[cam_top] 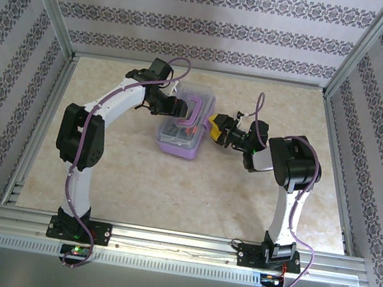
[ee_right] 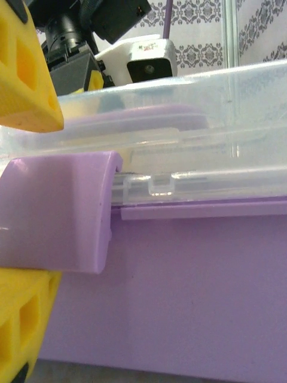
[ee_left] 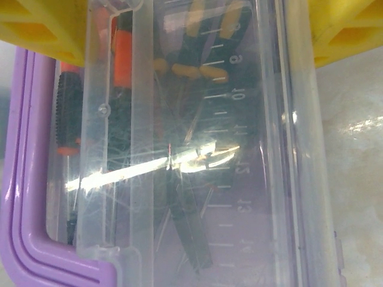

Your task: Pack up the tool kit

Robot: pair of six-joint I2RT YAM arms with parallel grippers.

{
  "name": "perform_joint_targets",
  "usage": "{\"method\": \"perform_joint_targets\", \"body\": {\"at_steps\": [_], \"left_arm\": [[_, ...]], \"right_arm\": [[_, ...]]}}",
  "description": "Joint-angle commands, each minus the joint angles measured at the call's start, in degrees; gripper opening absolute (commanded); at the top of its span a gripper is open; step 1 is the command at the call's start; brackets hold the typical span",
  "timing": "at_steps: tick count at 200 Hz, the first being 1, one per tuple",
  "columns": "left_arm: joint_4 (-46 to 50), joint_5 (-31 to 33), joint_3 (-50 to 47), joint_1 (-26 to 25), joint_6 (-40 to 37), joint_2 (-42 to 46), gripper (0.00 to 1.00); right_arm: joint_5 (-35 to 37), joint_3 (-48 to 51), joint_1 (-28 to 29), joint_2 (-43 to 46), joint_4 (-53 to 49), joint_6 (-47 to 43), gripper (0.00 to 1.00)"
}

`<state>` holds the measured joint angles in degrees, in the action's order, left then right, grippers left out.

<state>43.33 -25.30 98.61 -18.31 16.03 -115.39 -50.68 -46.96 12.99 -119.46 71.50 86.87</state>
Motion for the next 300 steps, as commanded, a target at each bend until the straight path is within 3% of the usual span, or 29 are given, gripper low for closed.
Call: {"method": "perform_joint_targets", "body": {"at_steps": [1,106,259,300], "left_arm": [[3.3,1.1,-4.0,-0.2,0.2,-6.8,0.31],[3.3,1.1,-4.0,-0.2,0.1,-6.5,0.31],[3.3,0.9,-4.0,-0.2,0.4,-6.2,0.30],[3.1,0.7,-4.0,-0.3,0.6,-5.9,0.30]], "right_arm": [[-0.9,0.4,0.2,1.9,4.3,-0.7,0.53],[0.4,0.5,0.6,1.0,-2.5,-5.2,0.47],[2.8,0.9,1.0,-1.7,-8.8,-7.1,0.49],[3.6,1.4,0.8,1.1,-15.5,-10.1,0.50]]}}
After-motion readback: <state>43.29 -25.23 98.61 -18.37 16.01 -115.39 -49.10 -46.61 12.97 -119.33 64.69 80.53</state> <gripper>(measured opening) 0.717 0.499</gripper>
